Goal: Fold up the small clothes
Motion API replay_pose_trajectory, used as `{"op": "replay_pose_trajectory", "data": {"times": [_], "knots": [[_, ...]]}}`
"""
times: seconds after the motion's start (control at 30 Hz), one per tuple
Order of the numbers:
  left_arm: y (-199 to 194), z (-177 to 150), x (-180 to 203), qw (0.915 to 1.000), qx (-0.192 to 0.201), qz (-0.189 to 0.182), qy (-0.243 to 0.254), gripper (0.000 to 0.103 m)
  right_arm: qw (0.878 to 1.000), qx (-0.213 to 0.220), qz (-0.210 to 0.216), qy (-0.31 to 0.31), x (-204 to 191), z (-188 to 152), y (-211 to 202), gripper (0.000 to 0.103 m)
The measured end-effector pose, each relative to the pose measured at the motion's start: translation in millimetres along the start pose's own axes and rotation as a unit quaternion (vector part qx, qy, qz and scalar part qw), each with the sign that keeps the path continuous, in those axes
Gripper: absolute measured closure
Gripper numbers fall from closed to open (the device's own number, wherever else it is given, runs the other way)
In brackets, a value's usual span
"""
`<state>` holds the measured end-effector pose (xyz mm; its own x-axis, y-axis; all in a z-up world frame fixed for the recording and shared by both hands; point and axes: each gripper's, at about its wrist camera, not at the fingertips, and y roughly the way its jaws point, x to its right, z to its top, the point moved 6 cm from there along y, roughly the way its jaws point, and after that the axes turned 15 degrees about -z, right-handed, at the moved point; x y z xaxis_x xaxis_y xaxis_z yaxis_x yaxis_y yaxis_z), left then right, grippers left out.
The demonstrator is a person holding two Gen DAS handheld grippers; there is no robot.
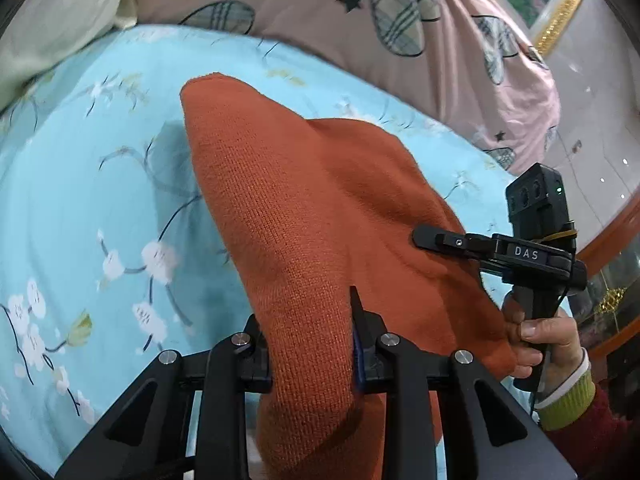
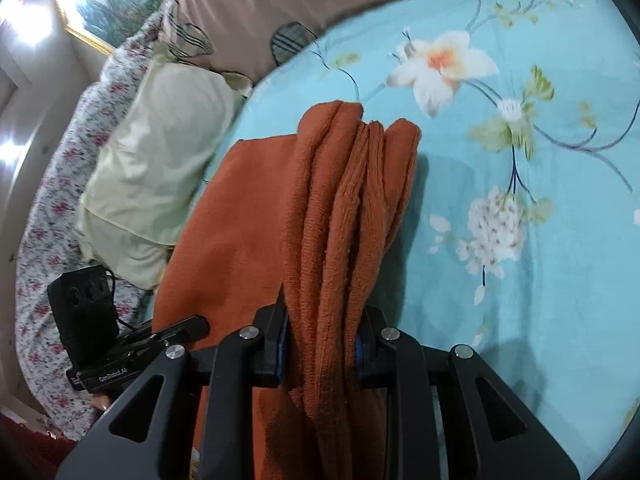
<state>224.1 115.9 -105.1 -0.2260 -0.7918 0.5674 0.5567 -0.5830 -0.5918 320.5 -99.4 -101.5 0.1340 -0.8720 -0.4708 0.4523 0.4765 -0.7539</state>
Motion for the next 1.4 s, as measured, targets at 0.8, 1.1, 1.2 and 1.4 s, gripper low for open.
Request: {"op": "replay_pose_trajectory", "data": {"times": [0.8,1.1,1.2,1.4], "knots": [[-19,-12,-7,0.9957,0.022,0.090,-0.003,0.038,0.992,0.075,-0.094,0.028,28,-1,-54,0.061],[-33,-14,31,0.9987,0.037,0.026,0.024,0.052,0.995,0.044,-0.085,-0.032,-3,4,-28,0.062],[-24,-16,39,0.9992,0.024,0.010,0.031,0.052,0.996,0.036,-0.080,-0.012,6,11,-12,0.063],[-14,-15,40,0.9990,0.012,0.012,0.042,0.052,0.997,0.056,-0.048,-0.005,-7,28,-23,0.092]]}}
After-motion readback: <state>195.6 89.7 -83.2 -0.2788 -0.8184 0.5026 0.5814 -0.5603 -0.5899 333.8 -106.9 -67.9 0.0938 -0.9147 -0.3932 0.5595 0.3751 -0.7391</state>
